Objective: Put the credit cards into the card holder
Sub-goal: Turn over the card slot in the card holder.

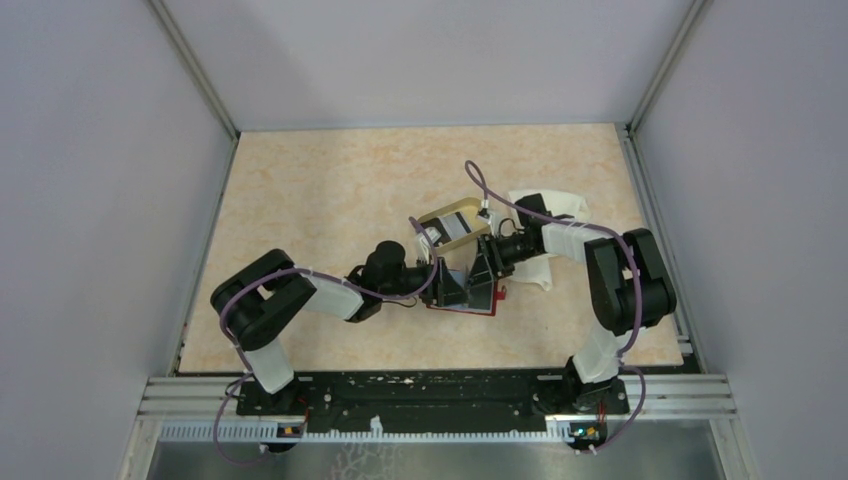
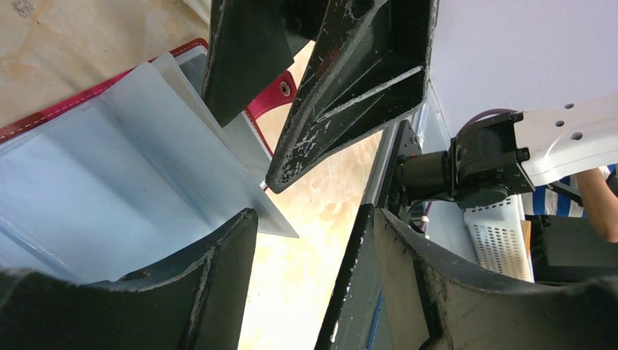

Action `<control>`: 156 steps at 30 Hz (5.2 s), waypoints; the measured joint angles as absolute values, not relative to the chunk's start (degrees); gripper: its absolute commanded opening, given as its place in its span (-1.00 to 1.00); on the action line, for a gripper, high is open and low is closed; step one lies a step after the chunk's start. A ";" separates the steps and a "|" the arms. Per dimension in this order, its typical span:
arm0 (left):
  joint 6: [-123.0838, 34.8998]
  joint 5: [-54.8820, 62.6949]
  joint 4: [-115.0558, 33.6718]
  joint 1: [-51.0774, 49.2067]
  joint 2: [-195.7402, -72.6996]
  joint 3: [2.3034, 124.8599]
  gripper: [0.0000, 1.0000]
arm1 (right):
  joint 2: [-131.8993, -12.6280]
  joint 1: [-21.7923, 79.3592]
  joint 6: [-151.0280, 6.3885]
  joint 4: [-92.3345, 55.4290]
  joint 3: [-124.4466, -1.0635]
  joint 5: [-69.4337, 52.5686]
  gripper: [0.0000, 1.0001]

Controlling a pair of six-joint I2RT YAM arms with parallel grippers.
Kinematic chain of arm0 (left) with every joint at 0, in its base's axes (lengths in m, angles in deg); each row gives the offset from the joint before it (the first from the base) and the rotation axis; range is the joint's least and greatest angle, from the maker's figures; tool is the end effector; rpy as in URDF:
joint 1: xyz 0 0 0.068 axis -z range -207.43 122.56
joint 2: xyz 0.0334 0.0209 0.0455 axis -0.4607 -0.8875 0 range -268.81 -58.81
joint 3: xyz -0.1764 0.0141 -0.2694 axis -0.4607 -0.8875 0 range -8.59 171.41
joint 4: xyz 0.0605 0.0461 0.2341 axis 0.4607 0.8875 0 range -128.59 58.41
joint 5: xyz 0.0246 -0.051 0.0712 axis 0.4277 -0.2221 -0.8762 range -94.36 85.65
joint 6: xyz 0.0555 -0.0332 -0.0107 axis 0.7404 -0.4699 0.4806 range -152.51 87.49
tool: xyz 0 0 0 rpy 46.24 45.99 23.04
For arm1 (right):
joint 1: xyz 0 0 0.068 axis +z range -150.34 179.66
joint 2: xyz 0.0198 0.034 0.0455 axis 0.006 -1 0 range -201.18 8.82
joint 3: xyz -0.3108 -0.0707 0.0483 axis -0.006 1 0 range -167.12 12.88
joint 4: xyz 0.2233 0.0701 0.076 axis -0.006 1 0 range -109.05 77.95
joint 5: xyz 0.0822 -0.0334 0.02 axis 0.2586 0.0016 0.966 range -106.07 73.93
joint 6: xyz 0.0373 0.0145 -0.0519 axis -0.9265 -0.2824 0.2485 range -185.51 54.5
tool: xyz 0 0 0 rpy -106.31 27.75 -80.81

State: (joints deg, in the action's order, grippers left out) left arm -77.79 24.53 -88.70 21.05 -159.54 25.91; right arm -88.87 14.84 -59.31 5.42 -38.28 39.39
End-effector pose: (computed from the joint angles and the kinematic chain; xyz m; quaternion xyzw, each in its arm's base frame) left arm 0.2069 -0.2712 0.2048 0.1715 0.7695 -0.5611 0.2523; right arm 0.2751 0.1186 0.2034 -0.2374 0.8436 0.4690 0.1097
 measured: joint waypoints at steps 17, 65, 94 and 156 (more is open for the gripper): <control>-78.05 25.67 -90.55 21.05 -159.74 25.91 0.32 | -88.87 12.98 -60.18 5.33 -38.28 41.29 0.36; -72.83 19.92 -85.92 21.05 -149.47 22.66 0.29 | -89.53 12.43 -65.52 2.62 -38.17 32.37 0.08; -79.12 21.73 -104.65 26.91 -156.92 16.43 -0.35 | -89.53 12.24 -61.49 4.50 -38.67 30.91 0.06; -65.24 -28.41 -40.35 38.30 -162.16 49.65 -0.19 | -80.98 12.24 -55.31 4.83 -39.89 22.27 -0.70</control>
State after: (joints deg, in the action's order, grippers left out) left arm -65.24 -28.41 -40.35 38.30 -162.16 49.65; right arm -80.98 12.24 -55.31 4.83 -39.89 22.27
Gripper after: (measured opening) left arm 0.408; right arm 0.276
